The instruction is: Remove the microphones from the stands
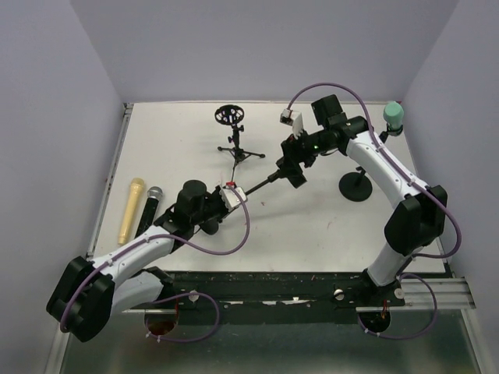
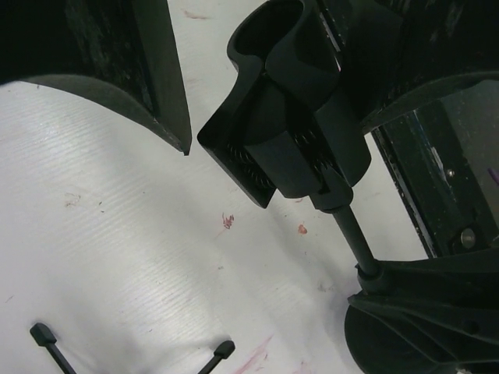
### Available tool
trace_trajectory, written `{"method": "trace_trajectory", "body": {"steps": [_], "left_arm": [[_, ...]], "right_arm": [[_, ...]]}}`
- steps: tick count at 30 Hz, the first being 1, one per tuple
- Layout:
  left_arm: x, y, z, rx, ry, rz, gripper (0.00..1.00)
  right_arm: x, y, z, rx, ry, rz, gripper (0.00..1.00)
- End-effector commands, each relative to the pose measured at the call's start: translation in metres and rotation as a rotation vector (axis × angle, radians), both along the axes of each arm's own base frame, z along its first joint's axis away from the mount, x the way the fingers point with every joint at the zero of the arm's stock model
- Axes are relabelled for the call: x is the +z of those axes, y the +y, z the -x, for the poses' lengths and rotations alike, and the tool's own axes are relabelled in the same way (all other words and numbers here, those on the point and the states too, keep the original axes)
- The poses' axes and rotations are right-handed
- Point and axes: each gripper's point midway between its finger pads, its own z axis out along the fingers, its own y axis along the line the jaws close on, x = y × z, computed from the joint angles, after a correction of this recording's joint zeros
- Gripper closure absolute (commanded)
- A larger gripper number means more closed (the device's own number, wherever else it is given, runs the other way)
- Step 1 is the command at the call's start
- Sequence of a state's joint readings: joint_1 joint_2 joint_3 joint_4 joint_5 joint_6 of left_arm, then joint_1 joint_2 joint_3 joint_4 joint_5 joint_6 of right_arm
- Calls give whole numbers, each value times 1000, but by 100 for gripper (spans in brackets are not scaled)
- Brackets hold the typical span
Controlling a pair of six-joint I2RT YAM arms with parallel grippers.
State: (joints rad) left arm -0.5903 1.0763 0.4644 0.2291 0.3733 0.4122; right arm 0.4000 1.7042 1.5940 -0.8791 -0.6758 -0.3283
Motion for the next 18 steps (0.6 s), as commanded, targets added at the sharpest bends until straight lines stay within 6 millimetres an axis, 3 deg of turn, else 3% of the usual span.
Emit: {"method": "trace_trajectory", "body": {"steps": [1,3,5,7,11,13,15,16,18], "left_arm": [[54,-11,-3,-34,-167,123,100],[55,-11,-1,-48,-162,119,100],[53,-13,0,-77,-197,101,100],[54,-14,-12,-42,-207,90,100],[64,-21,-31,8,-151,98,100],[73,-25,-32,2,-151,121,100],[72,-28,-32,-5,-136,120,100],[72,-28,-33,-1,-118,117,94],[61,-29,-29,-4,-62,100,63]], "right_arm": [[1,-4,-12,-60,-12,51,22],[5,3,-8,0,-6,9,23],[7,14,2,89,17,-63,31],[9,23,10,156,47,-127,41],[14,30,11,160,87,-186,52],[16,29,9,153,53,-186,57],[21,26,13,156,25,-179,68],[24,25,16,157,23,-180,75],[25,18,25,180,0,-161,88]]}}
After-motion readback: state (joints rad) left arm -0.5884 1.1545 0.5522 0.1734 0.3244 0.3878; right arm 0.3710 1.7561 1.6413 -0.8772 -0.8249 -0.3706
